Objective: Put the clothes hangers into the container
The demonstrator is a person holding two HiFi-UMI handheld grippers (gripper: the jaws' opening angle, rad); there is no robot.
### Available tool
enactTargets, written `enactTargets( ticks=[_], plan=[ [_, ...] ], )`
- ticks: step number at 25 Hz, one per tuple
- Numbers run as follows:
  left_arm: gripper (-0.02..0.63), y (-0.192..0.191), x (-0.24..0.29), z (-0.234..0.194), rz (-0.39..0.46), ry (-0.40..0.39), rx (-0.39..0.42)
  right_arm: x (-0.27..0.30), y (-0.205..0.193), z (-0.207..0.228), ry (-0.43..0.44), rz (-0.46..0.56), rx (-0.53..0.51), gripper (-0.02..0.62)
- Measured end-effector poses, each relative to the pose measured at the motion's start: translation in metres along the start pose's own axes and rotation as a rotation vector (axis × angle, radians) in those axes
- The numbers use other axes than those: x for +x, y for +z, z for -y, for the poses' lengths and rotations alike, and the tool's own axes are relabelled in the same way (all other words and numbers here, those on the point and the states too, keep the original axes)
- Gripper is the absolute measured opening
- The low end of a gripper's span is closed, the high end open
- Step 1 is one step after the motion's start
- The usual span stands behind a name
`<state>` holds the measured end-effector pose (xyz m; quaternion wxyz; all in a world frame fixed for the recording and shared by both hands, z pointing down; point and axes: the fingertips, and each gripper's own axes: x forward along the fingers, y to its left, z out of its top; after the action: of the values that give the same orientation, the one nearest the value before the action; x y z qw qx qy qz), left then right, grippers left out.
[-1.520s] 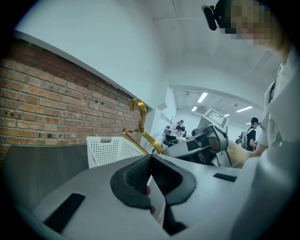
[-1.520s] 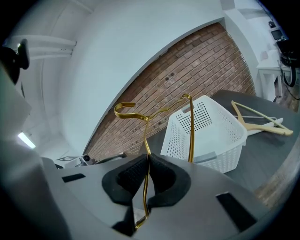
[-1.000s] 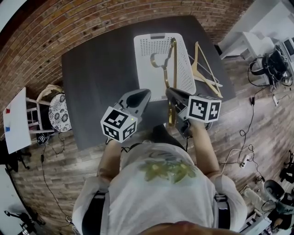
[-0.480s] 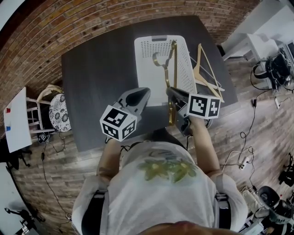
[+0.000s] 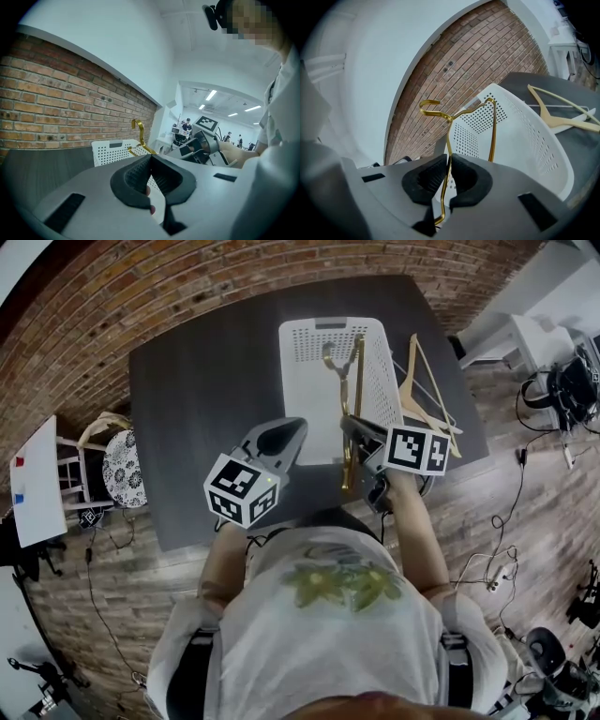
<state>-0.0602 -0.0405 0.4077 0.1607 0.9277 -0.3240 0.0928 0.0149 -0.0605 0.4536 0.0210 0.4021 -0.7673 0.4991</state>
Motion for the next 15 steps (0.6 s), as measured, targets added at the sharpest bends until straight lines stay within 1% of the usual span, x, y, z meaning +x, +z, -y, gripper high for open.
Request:
enactTargets(
  ticks=[6,15],
  plan=[
    [0.029,0.008,0.004,-0.009,0.003,0.015,-0.004,0.008,0.009,0.012,-0.025,0.007,0.044,0.04],
    [0.029,0.014,0.017,-0.022,-0.008,0.023,-0.012,0.026,0.018,0.025,-0.038,-0.017,0.081,0.04]
  ],
)
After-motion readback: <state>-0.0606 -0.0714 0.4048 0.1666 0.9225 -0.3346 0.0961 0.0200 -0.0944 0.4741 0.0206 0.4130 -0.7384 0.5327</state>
